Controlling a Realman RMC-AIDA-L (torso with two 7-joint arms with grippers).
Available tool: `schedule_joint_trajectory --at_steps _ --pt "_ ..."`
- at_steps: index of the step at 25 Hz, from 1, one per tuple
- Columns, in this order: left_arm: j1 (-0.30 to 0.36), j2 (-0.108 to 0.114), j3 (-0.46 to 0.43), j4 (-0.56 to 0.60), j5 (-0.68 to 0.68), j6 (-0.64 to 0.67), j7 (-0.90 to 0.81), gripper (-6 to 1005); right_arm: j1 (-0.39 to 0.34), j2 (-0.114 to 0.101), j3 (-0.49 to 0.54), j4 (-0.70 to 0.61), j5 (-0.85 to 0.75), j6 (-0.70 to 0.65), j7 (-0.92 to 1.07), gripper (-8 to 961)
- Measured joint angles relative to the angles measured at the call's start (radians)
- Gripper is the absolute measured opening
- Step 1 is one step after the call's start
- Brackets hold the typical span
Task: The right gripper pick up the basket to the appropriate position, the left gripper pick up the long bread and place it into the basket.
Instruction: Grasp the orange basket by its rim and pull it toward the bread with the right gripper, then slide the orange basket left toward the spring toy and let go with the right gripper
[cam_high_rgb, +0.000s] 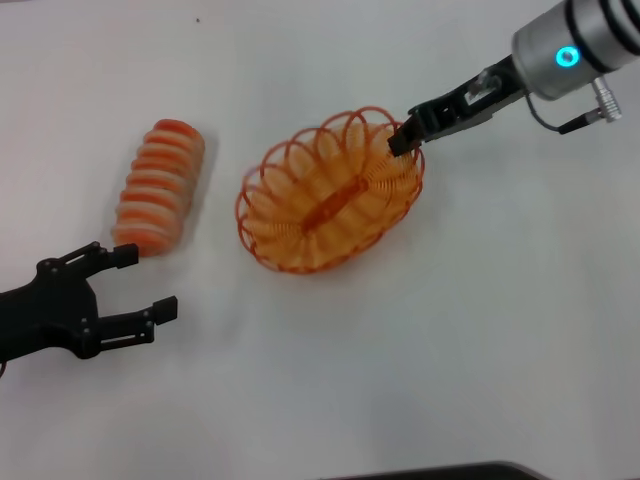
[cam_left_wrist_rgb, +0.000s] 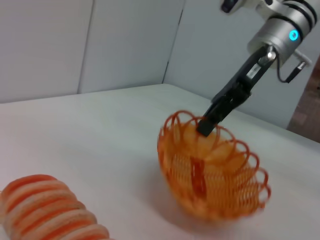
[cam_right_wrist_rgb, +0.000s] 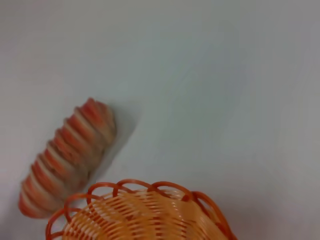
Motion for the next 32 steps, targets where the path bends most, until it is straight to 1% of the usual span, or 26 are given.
schedule_joint_trajectory --at_steps 5,7,9,14,17,19,22,26,32 --pt "-0.001 0.000 -0.022 0.000 0.000 -0.002 0.004 904 -0.042 -0.011 0.157 -0.004 0.066 -0.061 0.024 91" --pt "-0.001 -0.001 -0.029 0.000 0.000 -0.001 0.003 903 -0.062 -0.012 0.194 -0.004 0.094 -0.070 0.051 89" --pt "-0.001 -0.001 -0.033 0.001 0.000 0.004 0.002 903 -0.076 -0.013 0.207 0.000 0.111 -0.071 0.077 87" --pt "-0.006 -0.001 -0.046 0.008 0.000 0.004 0.003 901 -0.110 -0.003 0.208 0.022 0.115 -0.070 0.171 82" --pt "-0.008 -0.002 -0.050 0.016 0.000 -0.001 0.003 900 -0.115 -0.006 0.206 0.071 0.115 -0.085 0.223 81" --pt "-0.012 -0.002 -0.051 0.018 0.000 -0.001 0.003 900 -0.116 -0.008 0.204 0.082 0.105 -0.095 0.255 82" --pt "-0.015 -0.003 -0.052 0.019 0.000 -0.002 0.003 899 -0.120 -0.006 0.201 0.071 0.078 -0.097 0.300 82" --pt "-0.016 -0.012 -0.054 0.026 0.000 -0.005 0.005 897 -0.137 0.002 0.188 0.035 0.057 -0.063 0.351 82" --pt "-0.015 -0.013 -0.055 0.026 0.000 -0.014 0.008 896 -0.115 0.000 0.163 0.039 0.042 -0.051 0.364 83"
